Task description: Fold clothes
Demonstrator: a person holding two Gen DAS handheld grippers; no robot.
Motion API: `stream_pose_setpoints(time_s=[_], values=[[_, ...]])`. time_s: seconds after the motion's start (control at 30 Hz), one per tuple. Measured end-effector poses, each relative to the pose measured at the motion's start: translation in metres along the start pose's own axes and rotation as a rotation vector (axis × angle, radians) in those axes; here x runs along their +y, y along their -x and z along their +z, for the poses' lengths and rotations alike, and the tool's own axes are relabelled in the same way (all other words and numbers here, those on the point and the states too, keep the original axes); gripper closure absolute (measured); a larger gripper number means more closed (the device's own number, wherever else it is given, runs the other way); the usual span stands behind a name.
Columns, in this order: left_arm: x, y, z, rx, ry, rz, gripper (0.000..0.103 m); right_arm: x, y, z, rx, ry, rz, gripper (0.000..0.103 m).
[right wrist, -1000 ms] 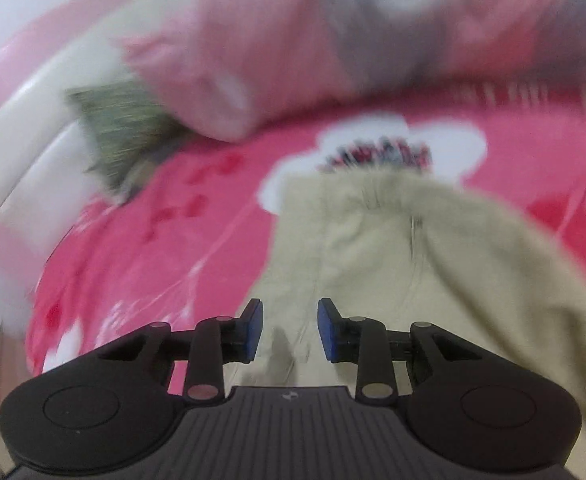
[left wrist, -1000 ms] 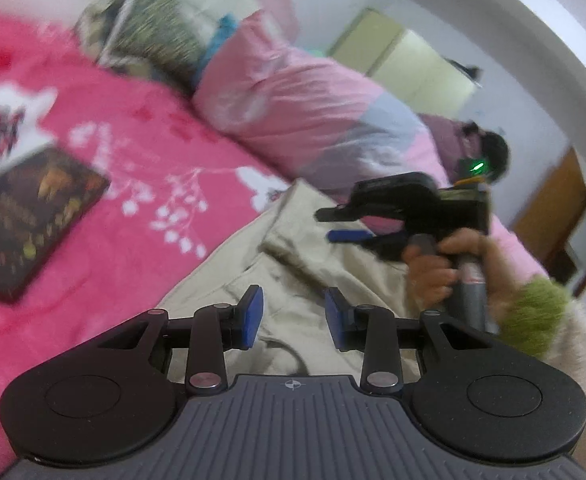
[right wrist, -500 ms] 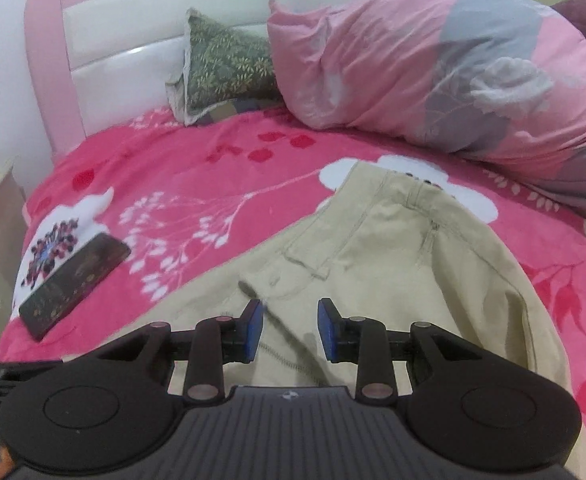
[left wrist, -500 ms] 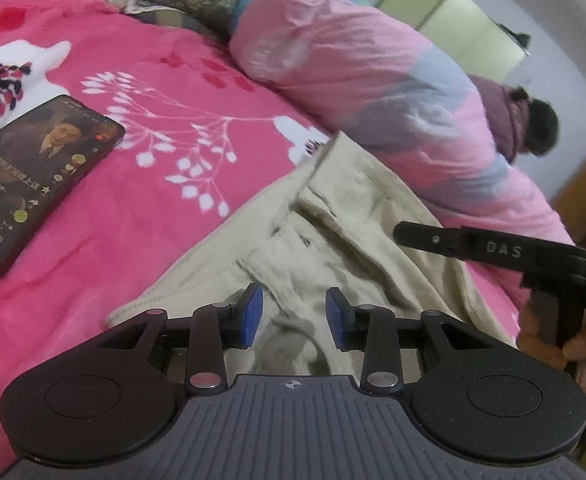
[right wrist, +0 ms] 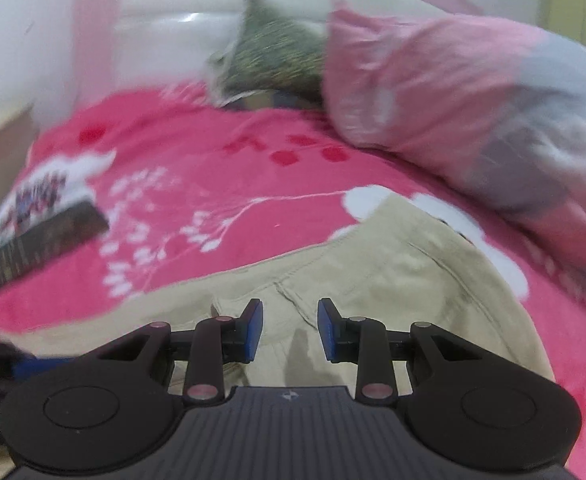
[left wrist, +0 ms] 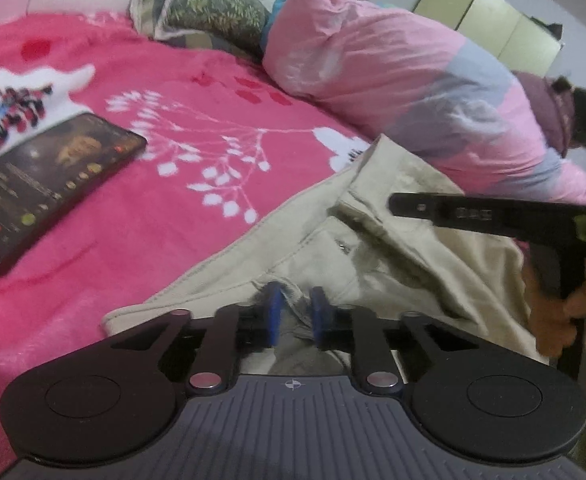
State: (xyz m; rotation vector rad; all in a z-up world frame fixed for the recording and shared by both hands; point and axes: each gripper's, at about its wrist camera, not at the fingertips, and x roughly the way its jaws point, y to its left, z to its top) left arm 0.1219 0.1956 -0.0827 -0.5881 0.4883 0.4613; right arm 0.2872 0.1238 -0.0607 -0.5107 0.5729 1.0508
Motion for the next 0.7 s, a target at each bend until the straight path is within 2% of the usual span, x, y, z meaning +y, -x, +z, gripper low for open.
stream_pose_setpoints(time_s=[0.17, 0.2, 0.27, 0.3, 0.47, 0.7], values=[[0.0, 0.002, -0.002, -0.029, -0.002, 0.009, 0.099, 0.011, -0.038, 0.009, 0.078, 0.154, -0.015, 0.071], [0.001, 0.003, -0.002, -0.036, 0.005, 0.007, 0.099, 0.01, -0.046, 0.009, 0.116, 0.156, -0.028, 0.074], [0.002, 0.006, -0.003, -0.054, 0.015, 0.006, 0.101, 0.012, -0.05, 0.01, 0.131, 0.14, -0.045, 0.088], [0.003, 0.008, -0.003, -0.063, 0.022, 0.006, 0.101, 0.013, -0.051, 0.011, 0.137, 0.133, -0.053, 0.102], [0.01, 0.018, 0.0, -0.112, 0.078, 0.016, 0.102, 0.018, -0.035, 0.022, 0.038, 0.076, -0.101, 0.102], [0.018, 0.024, 0.004, -0.147, 0.111, 0.039, 0.103, 0.015, -0.043, 0.034, 0.013, 0.033, -0.079, 0.102]])
